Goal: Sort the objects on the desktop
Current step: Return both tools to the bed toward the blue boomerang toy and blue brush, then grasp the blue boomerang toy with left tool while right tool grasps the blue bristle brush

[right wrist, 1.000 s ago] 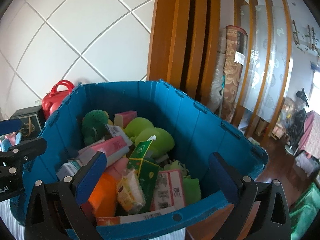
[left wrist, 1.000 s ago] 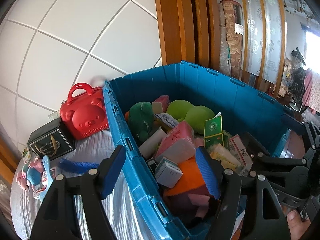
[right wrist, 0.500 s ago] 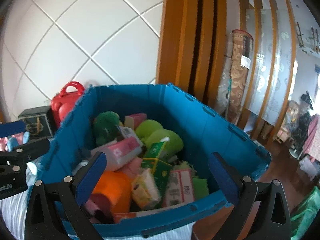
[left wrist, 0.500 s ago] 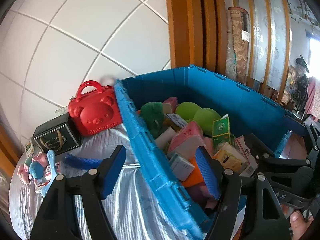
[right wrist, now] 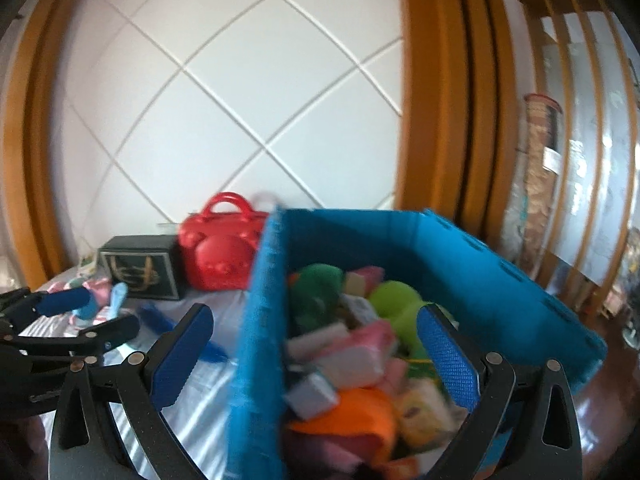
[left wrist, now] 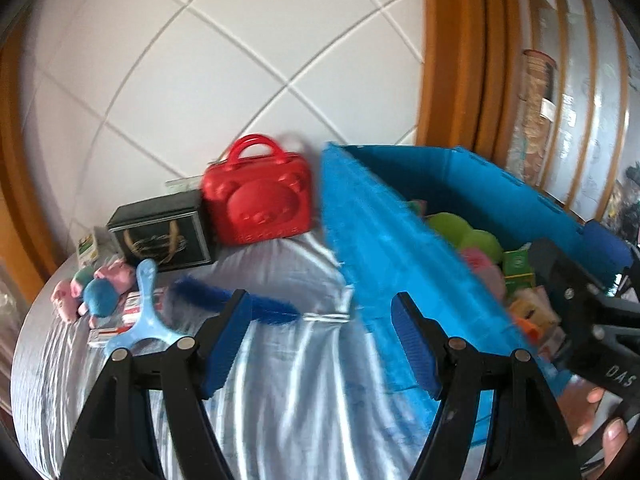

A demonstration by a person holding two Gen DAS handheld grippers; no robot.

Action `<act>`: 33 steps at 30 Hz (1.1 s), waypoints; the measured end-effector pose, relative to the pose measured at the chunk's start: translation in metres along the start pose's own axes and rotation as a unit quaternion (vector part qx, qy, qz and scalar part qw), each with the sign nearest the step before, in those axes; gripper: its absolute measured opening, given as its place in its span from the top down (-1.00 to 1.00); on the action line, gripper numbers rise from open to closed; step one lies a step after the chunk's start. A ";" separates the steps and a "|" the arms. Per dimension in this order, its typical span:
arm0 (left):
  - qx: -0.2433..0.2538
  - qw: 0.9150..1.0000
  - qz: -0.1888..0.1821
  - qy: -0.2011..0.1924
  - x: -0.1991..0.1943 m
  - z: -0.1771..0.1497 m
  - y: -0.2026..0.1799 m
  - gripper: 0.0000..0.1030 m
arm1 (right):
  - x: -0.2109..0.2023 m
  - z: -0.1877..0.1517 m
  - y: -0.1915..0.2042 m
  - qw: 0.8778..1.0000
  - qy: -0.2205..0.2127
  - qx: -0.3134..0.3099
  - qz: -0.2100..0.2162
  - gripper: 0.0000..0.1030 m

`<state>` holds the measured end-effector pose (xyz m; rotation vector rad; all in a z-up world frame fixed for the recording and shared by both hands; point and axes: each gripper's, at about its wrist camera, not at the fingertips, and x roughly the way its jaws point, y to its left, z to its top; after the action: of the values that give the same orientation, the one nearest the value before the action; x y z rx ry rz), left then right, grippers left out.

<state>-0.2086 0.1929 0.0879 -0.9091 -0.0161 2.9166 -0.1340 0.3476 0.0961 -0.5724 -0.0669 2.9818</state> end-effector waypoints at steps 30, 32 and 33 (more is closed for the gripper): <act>-0.204 0.937 0.149 0.242 0.188 -0.104 0.310 -0.39 | 0.244 -0.065 0.202 0.972 0.208 -0.058 0.094 -1.00; -0.215 0.929 0.151 0.262 0.209 -0.111 0.316 -0.39 | 0.272 -0.076 0.205 0.965 0.235 -0.058 0.099 -1.00; -0.221 0.924 0.152 0.272 0.223 -0.114 0.318 -0.39 | 0.287 -0.083 0.208 0.961 0.248 -0.061 0.102 -1.00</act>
<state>-0.3518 -0.1071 -0.1440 -1.9243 -0.5597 2.8459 -0.3875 0.1743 -0.0991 -1.4013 -0.1595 2.9319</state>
